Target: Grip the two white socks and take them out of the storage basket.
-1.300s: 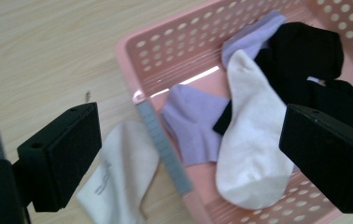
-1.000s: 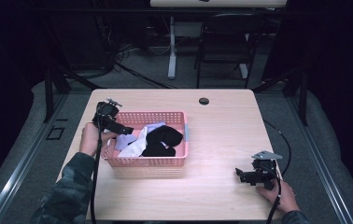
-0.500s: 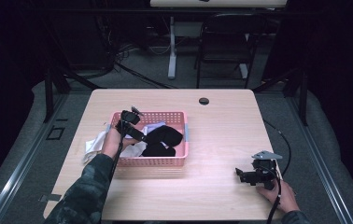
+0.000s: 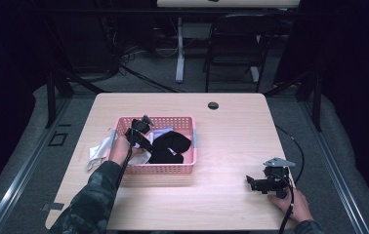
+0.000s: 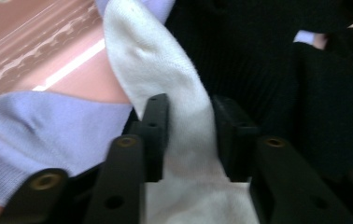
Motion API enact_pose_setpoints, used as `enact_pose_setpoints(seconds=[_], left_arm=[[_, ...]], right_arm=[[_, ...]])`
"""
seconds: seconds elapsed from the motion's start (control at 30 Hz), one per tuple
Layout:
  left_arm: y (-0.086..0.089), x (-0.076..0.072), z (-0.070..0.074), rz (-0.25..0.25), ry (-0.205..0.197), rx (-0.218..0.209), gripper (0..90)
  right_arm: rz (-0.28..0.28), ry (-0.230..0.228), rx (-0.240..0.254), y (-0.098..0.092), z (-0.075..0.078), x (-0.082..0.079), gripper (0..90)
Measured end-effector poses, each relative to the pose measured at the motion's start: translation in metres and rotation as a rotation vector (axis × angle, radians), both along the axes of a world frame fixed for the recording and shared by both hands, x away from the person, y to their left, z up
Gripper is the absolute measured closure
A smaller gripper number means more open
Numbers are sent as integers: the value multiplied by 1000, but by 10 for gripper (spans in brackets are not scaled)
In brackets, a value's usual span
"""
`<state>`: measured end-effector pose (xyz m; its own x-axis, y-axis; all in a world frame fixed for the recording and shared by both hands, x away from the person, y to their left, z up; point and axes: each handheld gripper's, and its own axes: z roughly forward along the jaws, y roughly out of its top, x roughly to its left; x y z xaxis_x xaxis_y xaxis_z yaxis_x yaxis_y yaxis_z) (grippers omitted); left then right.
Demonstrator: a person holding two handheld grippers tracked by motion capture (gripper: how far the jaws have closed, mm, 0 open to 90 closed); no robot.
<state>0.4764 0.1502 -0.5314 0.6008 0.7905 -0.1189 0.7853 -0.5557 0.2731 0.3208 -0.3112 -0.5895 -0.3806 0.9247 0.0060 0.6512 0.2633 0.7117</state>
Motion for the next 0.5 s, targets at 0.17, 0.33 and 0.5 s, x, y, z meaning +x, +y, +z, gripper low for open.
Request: enact_pose_setpoints(seconds=[0.17,0.33,0.5], left_arm=[[7,1,2,-1,-11,-11,811],[13,-4,16,-2,-53,-33,820],[20,-11,32,-24,-118,-44,821]], right_arm=[[0,0,0,0,0,0,0],[-2,-1,-1,0,0,0,0],[-2,-2,2,0,0,0,0]])
